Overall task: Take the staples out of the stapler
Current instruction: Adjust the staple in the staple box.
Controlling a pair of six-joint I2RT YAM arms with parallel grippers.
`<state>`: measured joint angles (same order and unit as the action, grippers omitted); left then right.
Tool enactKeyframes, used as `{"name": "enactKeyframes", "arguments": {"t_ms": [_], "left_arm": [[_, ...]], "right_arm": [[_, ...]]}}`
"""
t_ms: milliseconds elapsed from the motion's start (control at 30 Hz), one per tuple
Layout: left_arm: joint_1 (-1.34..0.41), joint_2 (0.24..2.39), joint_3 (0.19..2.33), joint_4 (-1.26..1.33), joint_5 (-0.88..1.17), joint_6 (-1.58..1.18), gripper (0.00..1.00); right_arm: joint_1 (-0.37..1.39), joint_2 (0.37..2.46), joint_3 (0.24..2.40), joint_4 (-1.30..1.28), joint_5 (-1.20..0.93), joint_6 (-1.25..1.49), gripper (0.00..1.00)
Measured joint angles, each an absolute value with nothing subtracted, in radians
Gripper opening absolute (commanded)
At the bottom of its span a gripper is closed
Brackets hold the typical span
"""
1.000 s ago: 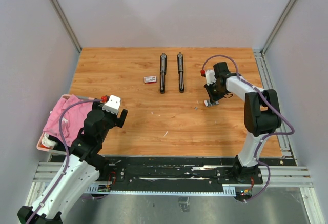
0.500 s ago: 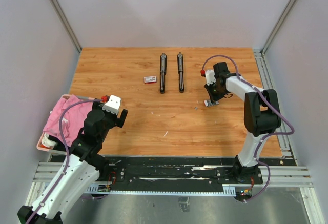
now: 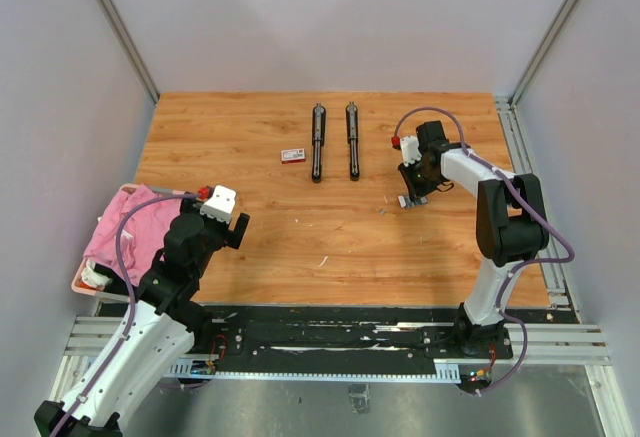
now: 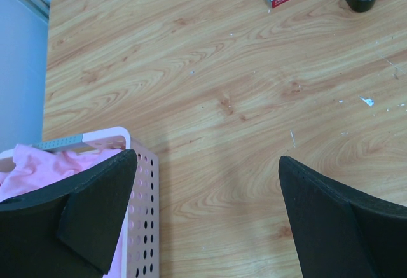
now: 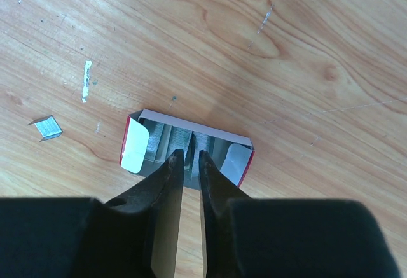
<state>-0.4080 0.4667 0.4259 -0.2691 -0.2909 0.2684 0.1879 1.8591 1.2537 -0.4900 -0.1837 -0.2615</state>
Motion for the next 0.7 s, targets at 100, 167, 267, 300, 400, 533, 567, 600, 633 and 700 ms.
{"name": "enactKeyframes", "arguments": {"t_ms": [100, 167, 267, 300, 400, 533, 567, 600, 633, 700], "left_arm": [[-0.408, 0.467, 0.426, -0.268, -0.291, 0.268, 0.98], [-0.408, 0.467, 0.426, -0.266, -0.291, 0.268, 0.98], [-0.408, 0.467, 0.426, -0.264, -0.291, 0.268, 0.98], [-0.408, 0.467, 0.426, -0.264, -0.291, 0.269, 0.98], [-0.408, 0.467, 0.426, -0.264, -0.291, 0.268, 0.98], [-0.408, 0.467, 0.426, -0.264, -0.291, 0.268, 0.98], [-0.408, 0.467, 0.426, -0.264, -0.291, 0.268, 0.98], [-0.408, 0.467, 0.426, -0.264, -0.291, 0.269, 0.98], [-0.408, 0.467, 0.426, -0.264, -0.291, 0.268, 0.98], [-0.408, 0.467, 0.426, -0.264, -0.291, 0.269, 0.98]], "right_arm": [[0.188, 1.859, 1.254, -0.490, -0.187, -0.259, 0.20], [0.188, 1.859, 1.254, -0.490, -0.190, -0.258, 0.21], [0.188, 1.859, 1.254, -0.490, -0.191, -0.257, 0.22], [0.188, 1.859, 1.254, -0.490, -0.191, -0.257, 0.22], [0.188, 1.859, 1.254, -0.490, -0.191, -0.257, 0.22], [0.188, 1.860, 1.254, -0.491, -0.191, -0.257, 0.21], [0.188, 1.860, 1.254, -0.491, -0.191, -0.257, 0.21], [0.188, 1.860, 1.254, -0.491, -0.190, -0.257, 0.20], [0.188, 1.861, 1.254, -0.490, -0.190, -0.257, 0.20], [0.188, 1.864, 1.254, -0.491, -0.190, -0.257, 0.19]]}}
